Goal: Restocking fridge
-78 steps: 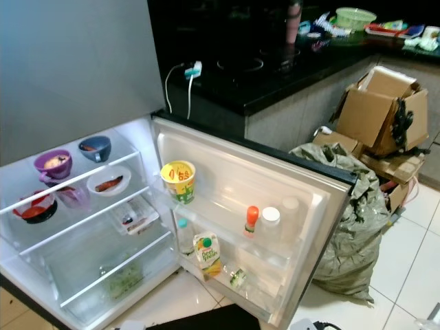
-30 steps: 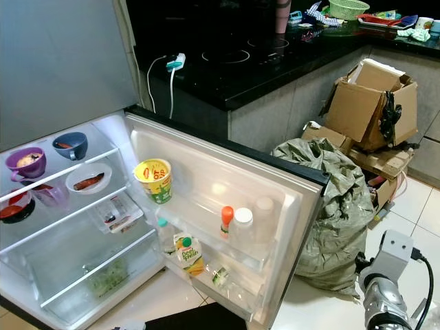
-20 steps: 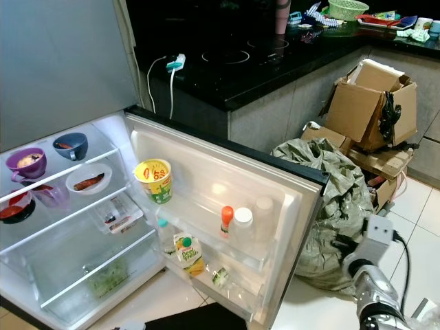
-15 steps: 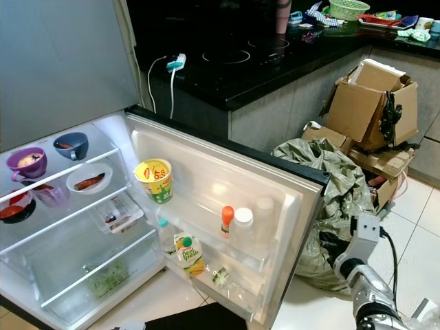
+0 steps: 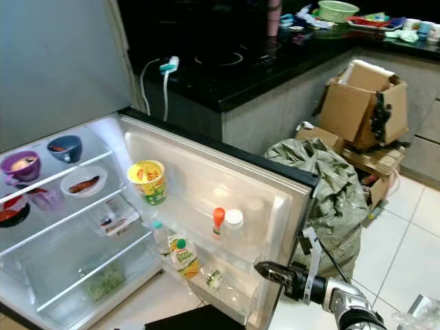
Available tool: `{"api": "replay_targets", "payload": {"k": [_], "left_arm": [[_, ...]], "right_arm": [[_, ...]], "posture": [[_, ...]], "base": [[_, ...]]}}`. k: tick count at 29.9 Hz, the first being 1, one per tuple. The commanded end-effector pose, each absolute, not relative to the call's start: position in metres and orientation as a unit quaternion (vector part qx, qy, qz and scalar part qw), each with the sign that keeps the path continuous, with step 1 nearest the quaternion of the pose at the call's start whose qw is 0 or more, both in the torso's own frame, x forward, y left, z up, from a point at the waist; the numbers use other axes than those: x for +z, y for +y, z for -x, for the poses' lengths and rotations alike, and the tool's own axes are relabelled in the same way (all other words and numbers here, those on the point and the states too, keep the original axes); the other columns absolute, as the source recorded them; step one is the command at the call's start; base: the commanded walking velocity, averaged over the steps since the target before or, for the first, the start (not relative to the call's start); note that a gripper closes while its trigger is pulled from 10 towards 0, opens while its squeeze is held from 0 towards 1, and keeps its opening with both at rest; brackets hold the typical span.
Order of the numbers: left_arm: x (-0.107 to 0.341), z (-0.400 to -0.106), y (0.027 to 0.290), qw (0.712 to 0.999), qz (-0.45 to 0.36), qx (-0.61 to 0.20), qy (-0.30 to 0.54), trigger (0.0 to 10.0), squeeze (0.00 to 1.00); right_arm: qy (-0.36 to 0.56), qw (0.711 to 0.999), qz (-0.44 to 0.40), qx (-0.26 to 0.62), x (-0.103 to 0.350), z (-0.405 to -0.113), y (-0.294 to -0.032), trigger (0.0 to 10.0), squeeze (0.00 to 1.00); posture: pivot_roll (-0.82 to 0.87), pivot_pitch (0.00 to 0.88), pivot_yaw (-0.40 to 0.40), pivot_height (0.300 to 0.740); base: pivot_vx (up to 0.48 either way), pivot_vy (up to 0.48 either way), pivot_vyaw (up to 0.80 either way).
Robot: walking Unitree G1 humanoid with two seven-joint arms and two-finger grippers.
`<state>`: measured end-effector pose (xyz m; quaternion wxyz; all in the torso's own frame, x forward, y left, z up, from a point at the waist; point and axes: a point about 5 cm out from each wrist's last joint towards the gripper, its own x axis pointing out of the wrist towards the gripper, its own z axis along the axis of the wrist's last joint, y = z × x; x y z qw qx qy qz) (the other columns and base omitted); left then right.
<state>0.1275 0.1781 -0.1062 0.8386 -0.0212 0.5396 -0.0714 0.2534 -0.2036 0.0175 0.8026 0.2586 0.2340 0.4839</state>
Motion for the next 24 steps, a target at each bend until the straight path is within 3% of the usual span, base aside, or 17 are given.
{"api": "replay_targets", "payload": {"k": [1,3,7,9,14,19,24], "left_arm": [[-0.109,-0.117,0.181,0.827,0.021,-0.071,0.557,10.0,0.00],[-0.109,-0.118,0.182,0.827,0.021,-0.070,0.557,10.0,0.00],[-0.109,-0.118,0.185,0.827,0.021,-0.069,0.558,10.0,0.00],[-0.109,-0.117,0.186,0.827,0.021,-0.068,0.558,10.0,0.00],[-0.109,-0.117,0.187,0.826,0.021,-0.067,0.559,10.0,0.00],[-0.109,-0.117,0.186,0.826,0.021,-0.068,0.559,10.0,0.00],[-0.109,-0.119,0.183,0.827,0.023,-0.068,0.557,10.0,0.00]], "right_arm": [[0.235,0.777,-0.267,0.519,0.019,-0.251,-0.196,10.0,0.00],[0.235,0.782,-0.259,0.516,0.018,-0.251,-0.196,10.0,0.00],[0.247,0.835,-0.220,0.441,0.011,-0.255,-0.206,10.0,0.00],[0.257,0.844,-0.213,0.420,0.008,-0.253,-0.210,10.0,0.00],[0.289,0.845,-0.204,0.400,0.000,-0.244,-0.220,10.0,0.00],[0.377,0.834,-0.184,0.358,-0.019,-0.213,-0.245,10.0,0.00],[0.433,0.852,-0.133,0.263,-0.031,-0.195,-0.271,10.0,0.00]], "posture": [[-0.06,0.000,0.008,0.740],[-0.06,0.000,0.008,0.740],[-0.06,0.000,0.008,0.740],[-0.06,0.000,0.008,0.740],[-0.06,0.000,0.008,0.740],[-0.06,0.000,0.007,0.740],[-0.06,0.000,0.008,0.740]], "base": [[0.000,0.000,0.00],[0.000,0.000,0.00],[0.000,0.000,0.00],[0.000,0.000,0.00],[0.000,0.000,0.00],[0.000,0.000,0.00],[0.000,0.000,0.00]]}}
